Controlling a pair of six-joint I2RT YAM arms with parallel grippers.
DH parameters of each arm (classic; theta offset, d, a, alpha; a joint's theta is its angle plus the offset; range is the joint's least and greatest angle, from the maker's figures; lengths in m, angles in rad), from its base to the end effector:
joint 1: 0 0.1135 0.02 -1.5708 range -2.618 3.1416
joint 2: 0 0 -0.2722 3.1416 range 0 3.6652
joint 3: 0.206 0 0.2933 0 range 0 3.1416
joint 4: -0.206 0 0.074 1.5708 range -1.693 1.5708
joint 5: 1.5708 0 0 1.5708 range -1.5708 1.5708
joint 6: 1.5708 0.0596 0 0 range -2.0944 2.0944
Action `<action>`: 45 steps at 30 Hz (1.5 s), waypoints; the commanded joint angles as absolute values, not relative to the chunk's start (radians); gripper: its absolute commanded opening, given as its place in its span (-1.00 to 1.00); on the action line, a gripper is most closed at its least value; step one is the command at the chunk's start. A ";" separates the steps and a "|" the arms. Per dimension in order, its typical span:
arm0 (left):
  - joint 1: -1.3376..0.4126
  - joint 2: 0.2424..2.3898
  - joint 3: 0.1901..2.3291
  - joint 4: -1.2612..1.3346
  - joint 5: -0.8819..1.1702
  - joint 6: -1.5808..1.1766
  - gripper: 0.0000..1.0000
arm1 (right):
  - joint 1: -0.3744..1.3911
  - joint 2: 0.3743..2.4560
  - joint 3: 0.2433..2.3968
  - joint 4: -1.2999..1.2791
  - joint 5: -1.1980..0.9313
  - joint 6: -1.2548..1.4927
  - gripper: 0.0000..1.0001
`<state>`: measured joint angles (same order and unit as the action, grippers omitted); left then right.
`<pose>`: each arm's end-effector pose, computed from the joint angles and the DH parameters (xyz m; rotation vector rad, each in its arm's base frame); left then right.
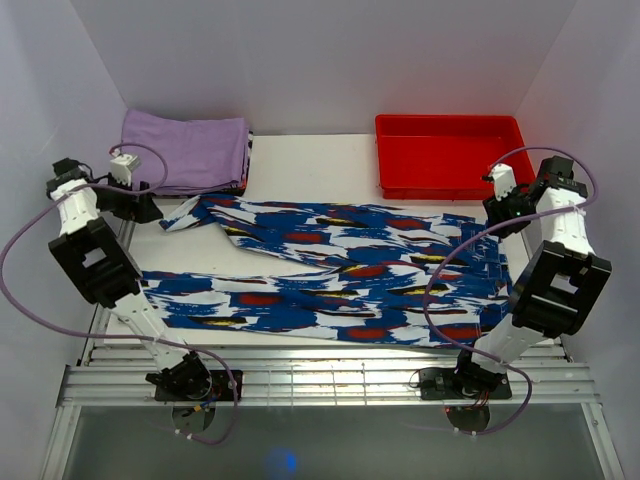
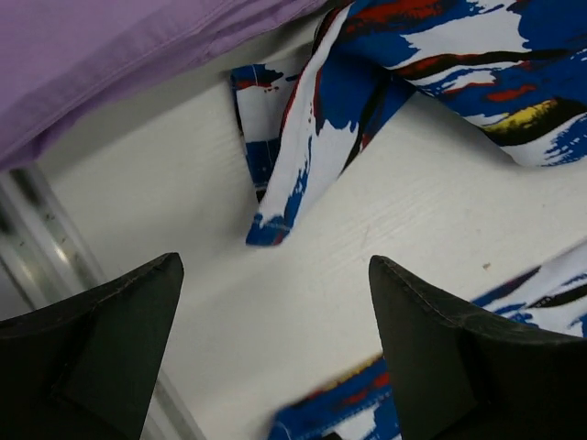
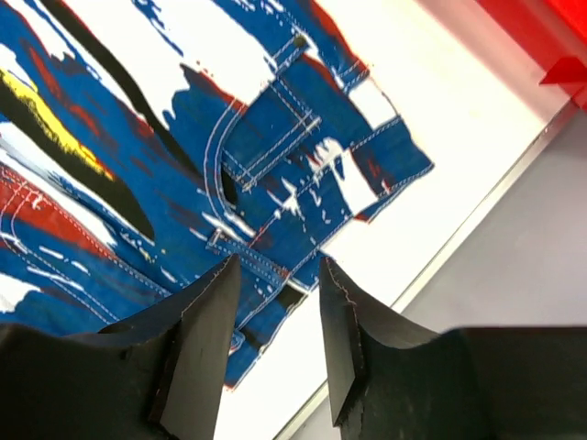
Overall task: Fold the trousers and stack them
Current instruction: Flatten the trousers out
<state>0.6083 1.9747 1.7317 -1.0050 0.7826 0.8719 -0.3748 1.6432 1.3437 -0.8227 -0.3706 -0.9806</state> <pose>0.3990 0.2266 0.2427 0.4650 2.3070 -0.4575 0.3689 -0.1219 0.2409 -0.8700 2.4160 0.0076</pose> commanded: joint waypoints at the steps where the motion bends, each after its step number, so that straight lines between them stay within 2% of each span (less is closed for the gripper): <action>1: 0.561 2.080 1.831 -0.994 0.819 0.871 0.86 | -0.361 1.687 1.396 -0.890 -0.410 -0.933 -0.06; 7: 0.509 2.221 1.925 -0.988 0.746 0.933 0.77 | -0.341 1.712 1.335 -0.806 -0.331 -0.934 0.04; 11: 0.468 2.243 1.931 -0.995 0.709 0.956 0.46 | -0.336 1.767 1.321 -0.723 -0.256 -0.885 0.05; 12: 0.462 2.235 1.922 -1.012 0.694 0.983 0.07 | -0.337 1.790 1.321 -0.715 -0.246 -0.876 0.05; 14: 0.453 2.191 1.884 -1.022 0.672 1.008 -0.27 | -0.336 1.802 1.312 -0.687 -0.223 -0.861 0.04; 15: 0.453 2.172 1.873 -1.031 0.649 1.017 -0.51 | -0.336 1.804 1.305 -0.677 -0.216 -0.861 0.03; 18: 0.453 2.083 1.833 -1.057 0.591 1.037 -0.84 | -0.337 1.795 1.286 -0.652 -0.204 -0.864 0.01; 19: 0.453 2.059 1.824 -1.063 0.547 1.035 -1.00 | -0.336 1.790 1.282 -0.649 -0.204 -0.867 0.01; 27: 0.460 1.712 1.678 -1.080 0.371 1.042 -1.00 | -0.337 1.750 1.206 -0.563 -0.134 -0.882 -0.05; 32: 0.459 1.667 1.687 -1.147 0.284 1.080 -1.00 | -0.339 1.749 1.204 -0.555 -0.130 -0.877 -0.07; 40: 0.459 1.916 1.744 -1.003 0.238 1.031 -1.00 | -0.339 1.770 1.249 -0.571 -0.121 -0.867 -0.08; 45: 0.459 2.154 1.898 -0.962 0.255 0.996 -1.00 | -0.339 1.770 1.318 -0.612 -0.166 -0.888 -0.08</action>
